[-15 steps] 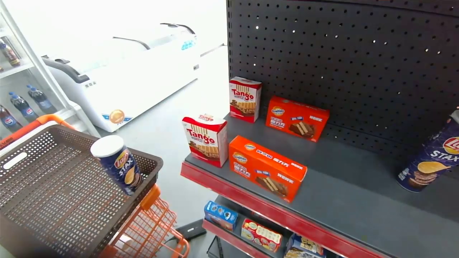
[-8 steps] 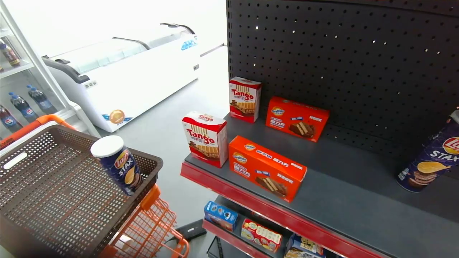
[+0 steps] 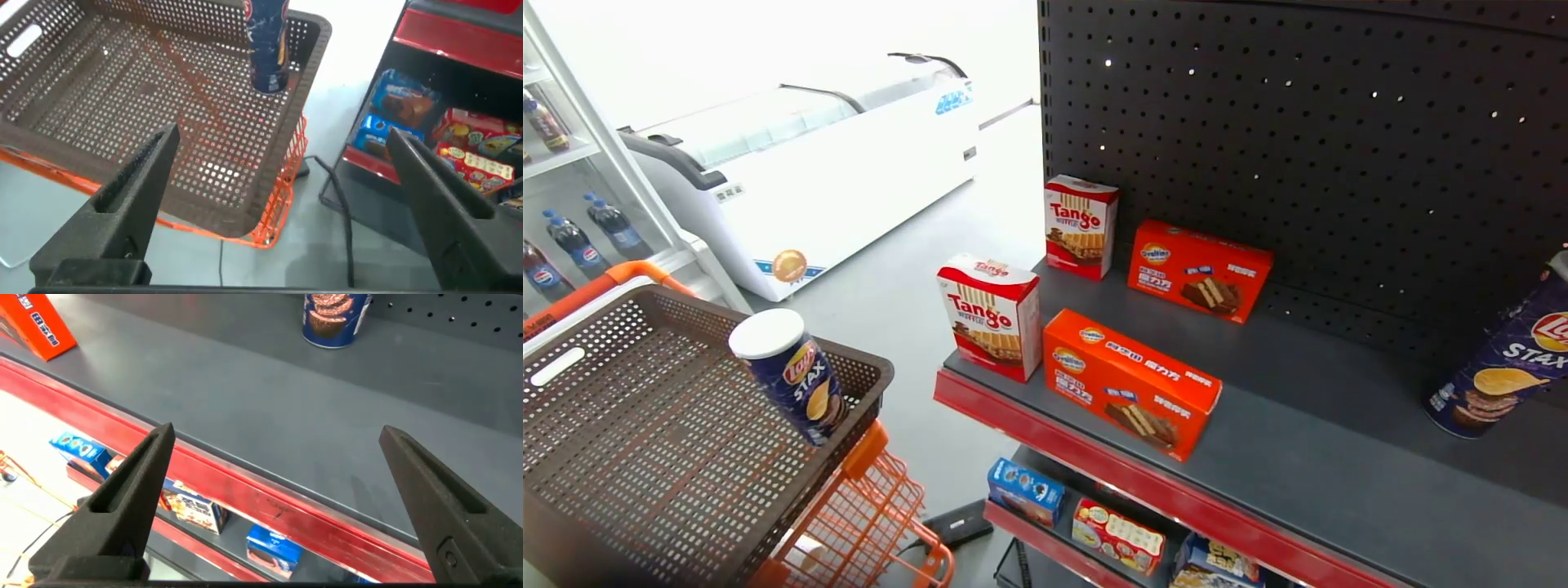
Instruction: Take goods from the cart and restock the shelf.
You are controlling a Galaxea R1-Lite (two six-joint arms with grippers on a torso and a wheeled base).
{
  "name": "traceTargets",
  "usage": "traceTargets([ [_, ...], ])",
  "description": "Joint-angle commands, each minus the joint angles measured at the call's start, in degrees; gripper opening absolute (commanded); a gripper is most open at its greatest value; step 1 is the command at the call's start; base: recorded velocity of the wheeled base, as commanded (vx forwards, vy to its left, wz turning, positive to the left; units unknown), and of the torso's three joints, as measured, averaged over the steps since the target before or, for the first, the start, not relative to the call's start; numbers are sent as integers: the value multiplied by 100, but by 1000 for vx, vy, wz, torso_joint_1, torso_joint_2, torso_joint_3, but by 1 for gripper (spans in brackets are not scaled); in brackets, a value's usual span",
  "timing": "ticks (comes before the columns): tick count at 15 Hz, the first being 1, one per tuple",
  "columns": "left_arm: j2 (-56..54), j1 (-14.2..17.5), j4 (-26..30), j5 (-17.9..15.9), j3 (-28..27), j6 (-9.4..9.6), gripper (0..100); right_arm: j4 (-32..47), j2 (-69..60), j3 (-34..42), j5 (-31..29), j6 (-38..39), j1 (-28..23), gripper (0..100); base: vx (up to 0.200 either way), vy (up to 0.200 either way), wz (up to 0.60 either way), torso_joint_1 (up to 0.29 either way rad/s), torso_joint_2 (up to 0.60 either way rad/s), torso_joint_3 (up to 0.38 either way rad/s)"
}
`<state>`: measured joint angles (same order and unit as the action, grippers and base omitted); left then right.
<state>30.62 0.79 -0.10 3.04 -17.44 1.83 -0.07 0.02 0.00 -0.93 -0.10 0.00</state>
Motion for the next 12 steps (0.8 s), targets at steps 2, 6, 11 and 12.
traceTargets([
  [2, 1570, 536, -702, -892, -84, -77, 100, -1, 6, 0, 5, -8, 0, 100, 0, 0, 0, 0, 0, 0],
  [6, 3283, 1652, -1862, -1613, -48, 1223, 100, -10, 6, 0, 5, 1, 0, 100, 0, 0, 0, 0, 0, 0],
  [11, 5182, 1529, -4121, -1578, -101, 1197, 100, -10, 6, 0, -4, -8, 0, 100, 0, 0, 0, 0, 0, 0],
  [12, 5481, 1415, -4525, -1587, -110, 1004, 100, -1, 6, 0, 5, 1, 0, 100, 0, 0, 0, 0, 0, 0],
])
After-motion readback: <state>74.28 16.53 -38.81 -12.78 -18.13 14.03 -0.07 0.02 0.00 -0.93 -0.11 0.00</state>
